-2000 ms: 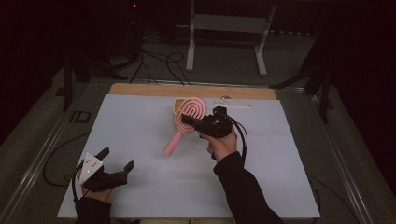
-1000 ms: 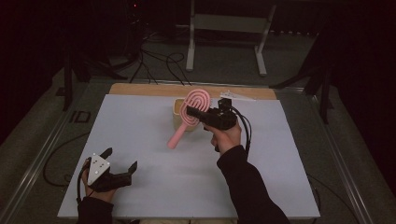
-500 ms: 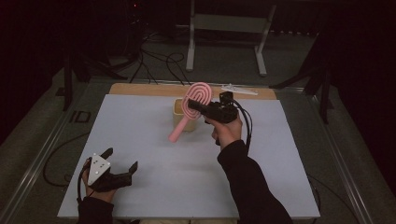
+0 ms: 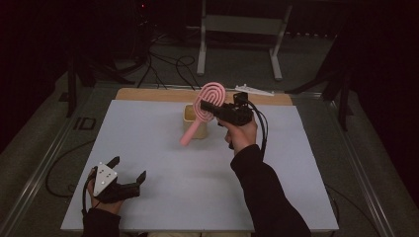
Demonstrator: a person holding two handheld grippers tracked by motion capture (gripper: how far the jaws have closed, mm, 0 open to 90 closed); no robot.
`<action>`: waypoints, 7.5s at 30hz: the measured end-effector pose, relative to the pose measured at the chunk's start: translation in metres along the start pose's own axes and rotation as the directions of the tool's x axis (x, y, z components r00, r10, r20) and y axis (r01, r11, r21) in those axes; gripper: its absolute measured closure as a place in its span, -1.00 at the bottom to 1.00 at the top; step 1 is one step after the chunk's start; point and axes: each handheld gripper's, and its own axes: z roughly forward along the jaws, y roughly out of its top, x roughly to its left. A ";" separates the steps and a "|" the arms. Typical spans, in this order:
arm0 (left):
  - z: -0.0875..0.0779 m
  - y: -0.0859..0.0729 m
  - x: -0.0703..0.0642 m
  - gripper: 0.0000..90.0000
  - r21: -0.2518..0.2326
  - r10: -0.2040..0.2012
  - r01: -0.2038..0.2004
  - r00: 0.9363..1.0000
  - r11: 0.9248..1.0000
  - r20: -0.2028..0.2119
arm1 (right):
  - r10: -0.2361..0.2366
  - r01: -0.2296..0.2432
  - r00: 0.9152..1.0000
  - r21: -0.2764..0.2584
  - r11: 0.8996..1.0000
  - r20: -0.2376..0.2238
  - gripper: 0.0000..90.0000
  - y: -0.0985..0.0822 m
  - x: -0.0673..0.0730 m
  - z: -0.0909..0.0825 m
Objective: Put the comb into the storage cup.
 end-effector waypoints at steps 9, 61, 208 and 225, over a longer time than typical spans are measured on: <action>0.000 0.000 0.000 -1.00 0.002 0.004 -0.004 1.000 1.000 0.001 | -0.015 0.015 1.000 -0.006 1.000 0.014 0.41 0.010 -0.002 0.002; 0.001 -0.002 0.003 -1.00 0.009 -0.019 0.019 0.999 1.000 -0.039 | 0.003 0.004 0.996 -0.081 0.997 0.086 0.41 0.034 -0.024 0.005; 0.007 -0.003 -0.007 -1.00 0.029 0.025 -0.025 1.000 0.999 -0.015 | 0.012 0.005 0.956 -0.057 0.998 0.293 0.41 0.014 -0.048 0.053; 0.008 -0.003 -0.007 -1.00 0.030 0.025 -0.024 1.000 0.999 -0.012 | 0.007 0.001 0.955 -0.028 1.000 0.297 0.41 0.008 -0.053 0.061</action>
